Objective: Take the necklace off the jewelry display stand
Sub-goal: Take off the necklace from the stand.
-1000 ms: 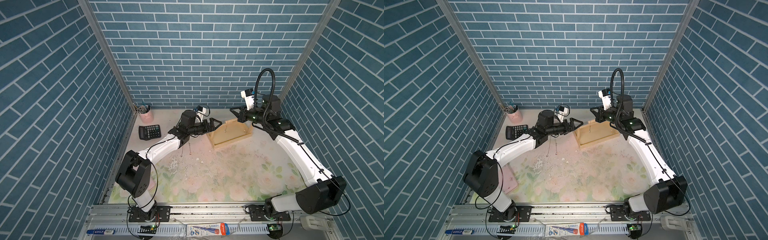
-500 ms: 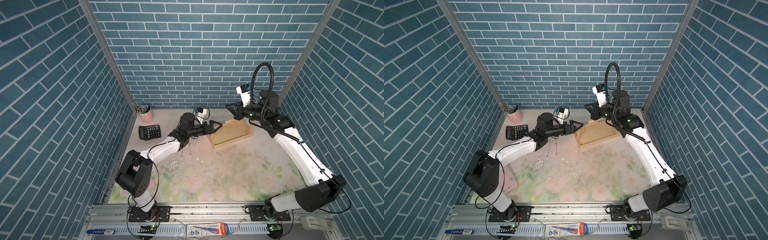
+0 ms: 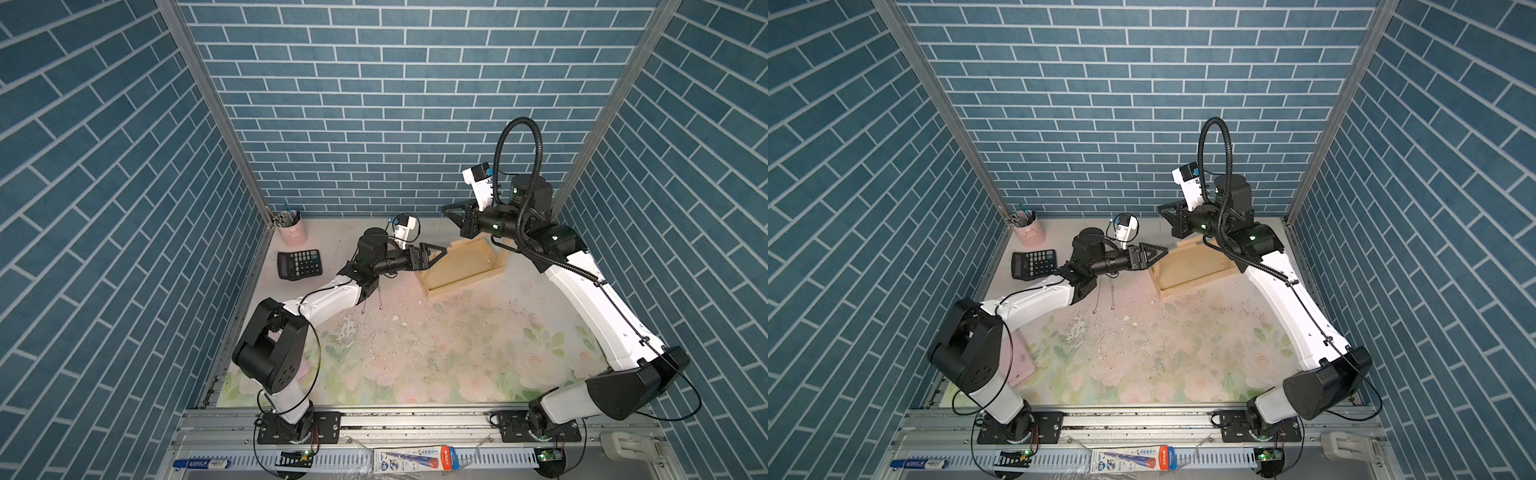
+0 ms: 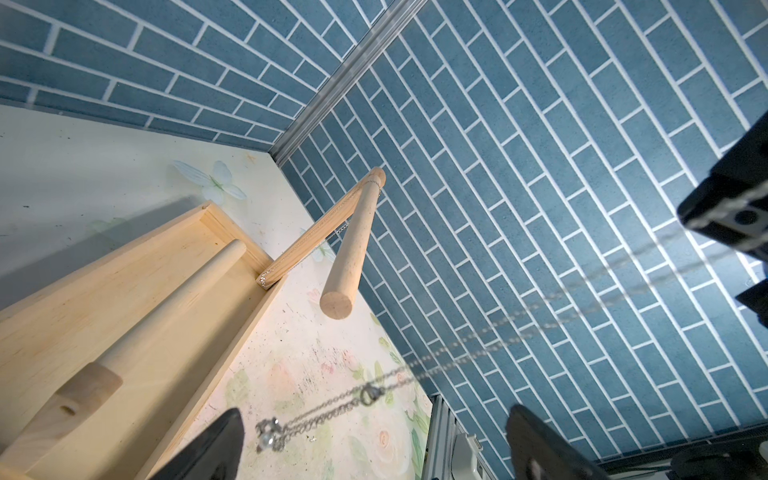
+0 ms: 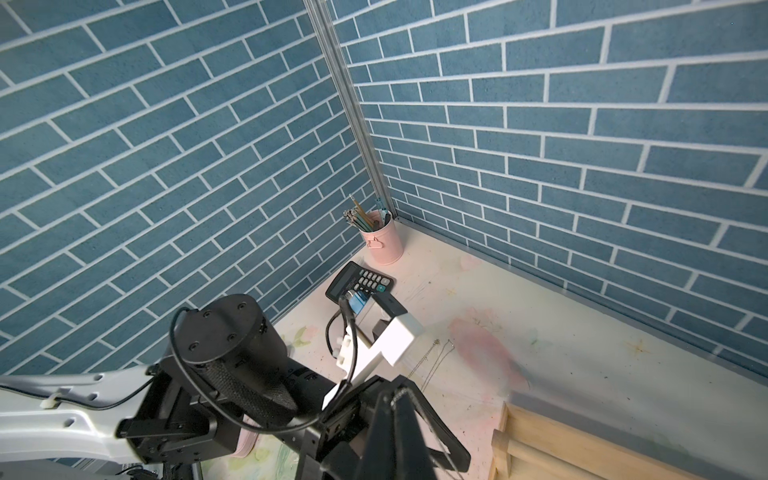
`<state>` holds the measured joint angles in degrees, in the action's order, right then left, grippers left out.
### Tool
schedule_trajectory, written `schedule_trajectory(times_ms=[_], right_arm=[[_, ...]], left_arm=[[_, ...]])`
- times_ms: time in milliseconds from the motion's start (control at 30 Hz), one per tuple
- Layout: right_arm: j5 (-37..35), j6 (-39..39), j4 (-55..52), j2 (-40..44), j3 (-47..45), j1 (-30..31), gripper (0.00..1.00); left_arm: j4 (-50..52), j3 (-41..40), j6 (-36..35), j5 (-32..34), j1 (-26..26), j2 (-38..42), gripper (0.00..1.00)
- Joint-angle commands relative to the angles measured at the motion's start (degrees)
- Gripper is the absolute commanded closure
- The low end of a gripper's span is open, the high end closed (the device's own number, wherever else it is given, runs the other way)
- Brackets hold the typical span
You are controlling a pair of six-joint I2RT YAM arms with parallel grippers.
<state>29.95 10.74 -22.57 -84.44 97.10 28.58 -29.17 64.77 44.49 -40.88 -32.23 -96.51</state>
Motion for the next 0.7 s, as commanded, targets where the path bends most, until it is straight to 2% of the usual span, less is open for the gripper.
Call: schedule_trajectory(times_ms=[0,667], right_arm=[[-0.51,-2.56,-1.74,-0.70,2.27,0.94,1.00],[-2.18,-4.68,-4.55,-2.65,6.52,3.13,1.00]], left_arm=[[-1.98,-0.11,-2.13,-1.29,0.32,-1.48,0.01],[-4.15,-1.32,-2.55,-3.06,0.47,-0.50,0.01]])
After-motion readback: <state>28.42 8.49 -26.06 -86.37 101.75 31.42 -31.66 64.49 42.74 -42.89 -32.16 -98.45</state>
